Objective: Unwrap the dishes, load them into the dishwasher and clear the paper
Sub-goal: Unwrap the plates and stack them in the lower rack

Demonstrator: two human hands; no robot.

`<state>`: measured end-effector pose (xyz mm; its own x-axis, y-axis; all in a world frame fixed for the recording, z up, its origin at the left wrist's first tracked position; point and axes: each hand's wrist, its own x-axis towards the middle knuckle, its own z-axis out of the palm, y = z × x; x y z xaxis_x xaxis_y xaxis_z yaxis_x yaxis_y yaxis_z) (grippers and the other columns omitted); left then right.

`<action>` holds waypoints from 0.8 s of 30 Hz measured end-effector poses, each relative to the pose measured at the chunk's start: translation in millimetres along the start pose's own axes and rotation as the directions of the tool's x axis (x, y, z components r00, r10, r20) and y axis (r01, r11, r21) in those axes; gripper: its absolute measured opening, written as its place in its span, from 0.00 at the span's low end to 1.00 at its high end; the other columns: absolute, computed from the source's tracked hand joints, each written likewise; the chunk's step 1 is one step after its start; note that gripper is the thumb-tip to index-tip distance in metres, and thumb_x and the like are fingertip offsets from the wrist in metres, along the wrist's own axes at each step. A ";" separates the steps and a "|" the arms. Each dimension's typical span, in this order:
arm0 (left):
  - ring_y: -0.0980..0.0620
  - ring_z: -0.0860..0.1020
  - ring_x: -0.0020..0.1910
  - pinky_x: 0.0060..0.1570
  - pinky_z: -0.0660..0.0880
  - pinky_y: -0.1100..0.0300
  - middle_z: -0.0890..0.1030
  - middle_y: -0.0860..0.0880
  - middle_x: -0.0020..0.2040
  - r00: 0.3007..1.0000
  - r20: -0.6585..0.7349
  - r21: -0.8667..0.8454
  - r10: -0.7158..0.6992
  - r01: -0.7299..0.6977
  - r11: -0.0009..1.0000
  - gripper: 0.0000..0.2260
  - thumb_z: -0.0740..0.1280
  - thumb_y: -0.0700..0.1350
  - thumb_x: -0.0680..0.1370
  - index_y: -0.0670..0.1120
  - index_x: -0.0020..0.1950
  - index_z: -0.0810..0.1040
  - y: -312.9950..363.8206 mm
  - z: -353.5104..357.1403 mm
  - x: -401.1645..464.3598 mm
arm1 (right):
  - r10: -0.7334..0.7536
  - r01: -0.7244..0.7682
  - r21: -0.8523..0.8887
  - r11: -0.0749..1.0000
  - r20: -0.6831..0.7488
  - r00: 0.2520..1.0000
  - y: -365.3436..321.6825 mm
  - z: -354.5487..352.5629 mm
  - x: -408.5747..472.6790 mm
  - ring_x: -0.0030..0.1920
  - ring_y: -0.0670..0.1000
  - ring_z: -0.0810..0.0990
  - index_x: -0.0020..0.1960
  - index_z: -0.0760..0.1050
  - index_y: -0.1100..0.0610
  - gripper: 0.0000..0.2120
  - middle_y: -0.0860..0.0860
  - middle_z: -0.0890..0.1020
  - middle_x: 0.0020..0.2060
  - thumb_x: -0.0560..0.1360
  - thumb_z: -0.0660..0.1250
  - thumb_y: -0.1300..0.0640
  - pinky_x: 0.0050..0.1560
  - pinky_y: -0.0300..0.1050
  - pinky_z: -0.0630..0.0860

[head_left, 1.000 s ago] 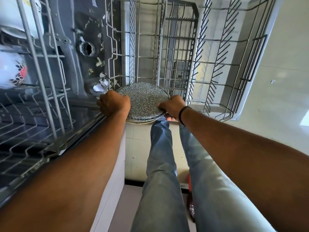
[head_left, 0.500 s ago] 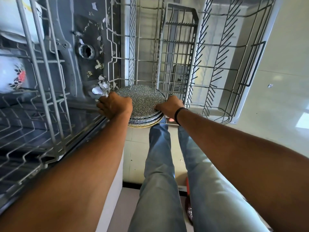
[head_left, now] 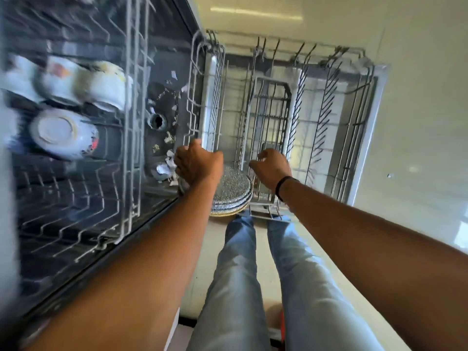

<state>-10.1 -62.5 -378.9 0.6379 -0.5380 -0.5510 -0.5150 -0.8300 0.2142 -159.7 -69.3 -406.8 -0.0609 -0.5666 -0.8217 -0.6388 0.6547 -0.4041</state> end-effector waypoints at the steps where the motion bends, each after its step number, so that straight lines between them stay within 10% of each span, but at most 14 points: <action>1: 0.40 0.71 0.67 0.66 0.69 0.42 0.72 0.42 0.69 1.000 0.000 -0.049 0.021 -0.021 0.999 0.25 0.74 0.50 0.72 0.51 0.68 0.74 9.9 -13.0 -8.2 | -0.019 0.019 0.049 0.999 -0.007 1.000 -11.9 -12.5 -11.8 0.52 0.53 0.80 0.64 0.77 0.55 0.18 0.53 0.80 0.57 0.76 0.70 0.52 0.55 0.44 0.77; 7: 0.48 0.77 0.55 0.48 0.74 0.57 0.79 0.46 0.62 0.992 -0.046 -0.415 0.121 -0.129 0.901 0.24 0.74 0.53 0.74 0.50 0.68 0.76 59.2 -126.9 -68.1 | -0.133 0.160 0.257 0.953 -0.120 0.984 -110.5 -100.2 -115.7 0.46 0.57 0.81 0.57 0.80 0.53 0.12 0.52 0.83 0.47 0.75 0.71 0.50 0.50 0.49 0.78; 12: 0.46 0.76 0.66 0.66 0.74 0.50 0.77 0.45 0.68 0.961 0.015 -0.662 0.277 -0.198 0.722 0.24 0.72 0.51 0.78 0.44 0.72 0.74 76.8 -216.6 -142.8 | -0.319 0.357 0.389 0.849 -0.161 0.934 -193.6 -157.6 -219.8 0.39 0.56 0.79 0.43 0.80 0.53 0.02 0.54 0.83 0.38 0.74 0.71 0.56 0.40 0.51 0.75; 17: 0.51 0.79 0.63 0.54 0.73 0.66 0.80 0.50 0.64 0.881 -0.027 -0.618 0.472 -0.386 0.685 0.24 0.68 0.59 0.79 0.49 0.71 0.75 71.2 -280.8 -203.6 | -0.489 0.491 0.490 0.720 -0.143 0.860 -240.8 -200.4 -308.0 0.37 0.52 0.79 0.49 0.79 0.57 0.02 0.55 0.83 0.41 0.79 0.68 0.59 0.36 0.43 0.75; 24: 0.58 0.80 0.50 0.42 0.73 0.76 0.82 0.53 0.58 0.913 -0.301 -0.709 0.275 -0.407 0.576 0.18 0.70 0.55 0.79 0.50 0.66 0.78 25.5 -348.1 -259.5 | -0.657 0.593 0.458 0.662 -0.025 0.753 -272.5 -187.9 -366.0 0.39 0.54 0.80 0.48 0.79 0.58 0.05 0.58 0.82 0.42 0.81 0.67 0.58 0.39 0.45 0.77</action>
<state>10.5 4.7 50.4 0.6137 -0.7634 -0.2013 -0.1507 -0.3635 0.9193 -107.4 -134.4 79.6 0.3547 -0.8696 -0.3434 -0.1081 0.3266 -0.9390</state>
